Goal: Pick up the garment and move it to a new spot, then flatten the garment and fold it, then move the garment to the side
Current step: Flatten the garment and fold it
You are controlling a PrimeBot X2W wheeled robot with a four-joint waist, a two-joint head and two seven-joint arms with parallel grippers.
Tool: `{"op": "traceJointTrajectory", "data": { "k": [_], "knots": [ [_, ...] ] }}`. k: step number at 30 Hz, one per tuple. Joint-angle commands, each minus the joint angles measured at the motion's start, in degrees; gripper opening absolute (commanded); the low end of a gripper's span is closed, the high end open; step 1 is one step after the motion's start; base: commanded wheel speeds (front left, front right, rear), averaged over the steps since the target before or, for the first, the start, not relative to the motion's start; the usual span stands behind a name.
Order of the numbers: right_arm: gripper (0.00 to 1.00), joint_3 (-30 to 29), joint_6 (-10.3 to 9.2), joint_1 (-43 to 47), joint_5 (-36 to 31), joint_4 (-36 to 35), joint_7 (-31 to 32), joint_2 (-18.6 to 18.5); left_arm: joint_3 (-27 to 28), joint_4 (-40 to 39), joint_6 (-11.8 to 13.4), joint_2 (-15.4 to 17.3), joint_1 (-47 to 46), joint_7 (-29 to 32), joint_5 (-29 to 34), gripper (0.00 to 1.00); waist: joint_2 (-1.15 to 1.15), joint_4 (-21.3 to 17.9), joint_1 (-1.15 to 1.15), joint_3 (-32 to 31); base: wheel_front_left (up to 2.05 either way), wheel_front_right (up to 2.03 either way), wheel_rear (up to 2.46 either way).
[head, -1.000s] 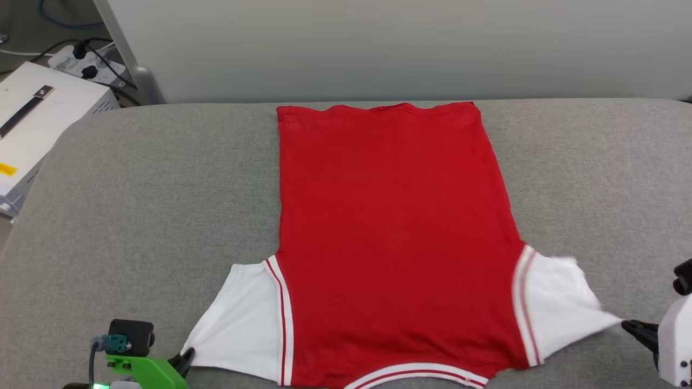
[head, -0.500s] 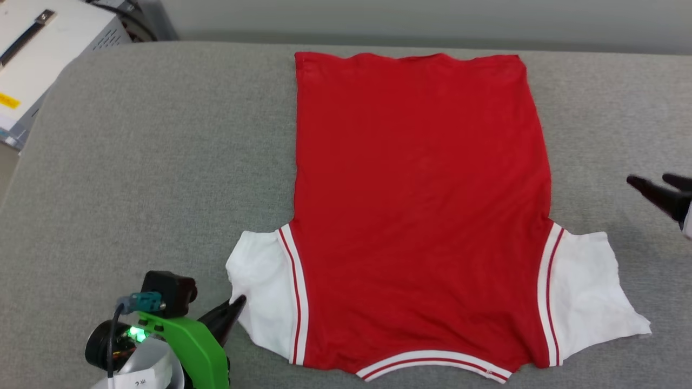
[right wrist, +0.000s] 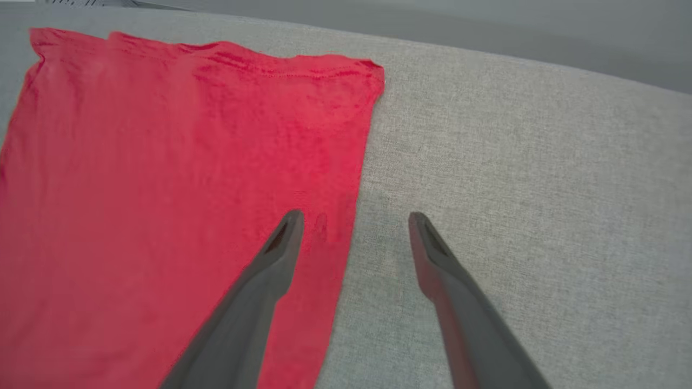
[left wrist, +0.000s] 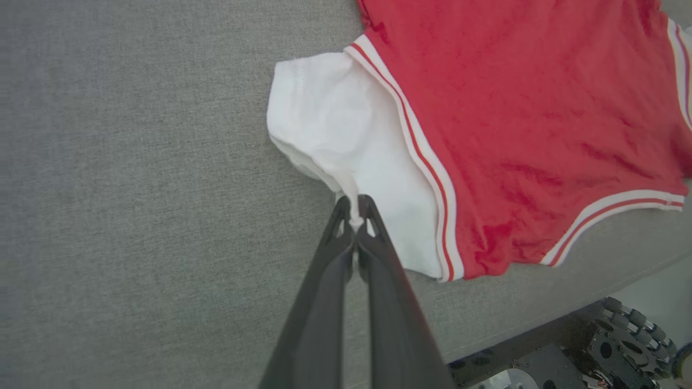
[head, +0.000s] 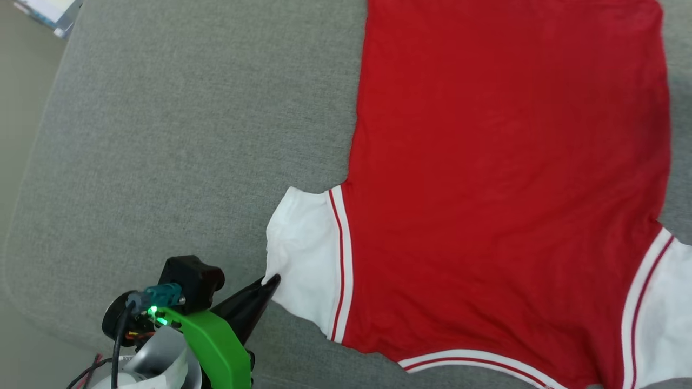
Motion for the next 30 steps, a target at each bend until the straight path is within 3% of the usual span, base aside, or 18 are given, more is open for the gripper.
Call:
{"op": "traceJointTrajectory", "data": {
  "k": [1, 13, 23, 24, 25, 30],
  "knots": [
    [1.00, -0.75, -0.04, -2.15, -1.65, 0.86, 0.65, 0.52, -0.14, -0.46, -0.31, -0.25, -1.16, -0.06, 0.80, 0.00, 0.69, 6.20, -0.01, 6.31, 0.00, 0.00, 0.00],
    [1.00, -4.59, -0.04, -12.06, -14.38, 7.35, 4.19, 0.30, -1.52, -0.28, -1.65, -3.42, -3.35, -1.92, 1.23, 0.00, 0.69, 10.98, -0.01, 11.78, 0.00, 0.00, 0.00],
    [1.00, -4.82, -0.04, -12.29, -16.79, 9.35, 5.39, 1.56, -1.91, 1.82, -2.81, -4.90, -4.55, -3.47, 1.04, 0.00, 0.69, 11.91, -0.01, 13.33, 0.00, 0.00, 0.00],
    [0.33, -4.57, -0.04, -11.99, -16.76, 9.42, 5.74, 1.61, -2.01, 2.00, -2.98, -5.06, -4.76, -3.54, 1.03, 0.00, 0.69, 12.01, -0.01, 13.33, 0.00, 0.00, 0.00],
    [0.00, -4.24, -0.04, -11.70, -16.81, 9.34, 5.84, 1.48, -2.05, 2.15, -3.09, -5.16, -4.89, -3.59, 0.98, 0.00, 0.69, 12.07, -0.01, 13.29, 0.00, 0.00, 0.00],
    [0.00, -3.41, -0.04, -9.63, -16.62, 9.35, 5.89, 0.52, -1.80, 3.15, -3.09, -5.40, -5.24, -4.10, 0.87, 0.00, 0.69, 11.97, -0.01, 12.12, 0.00, 0.00, 0.00]
  ]
}}
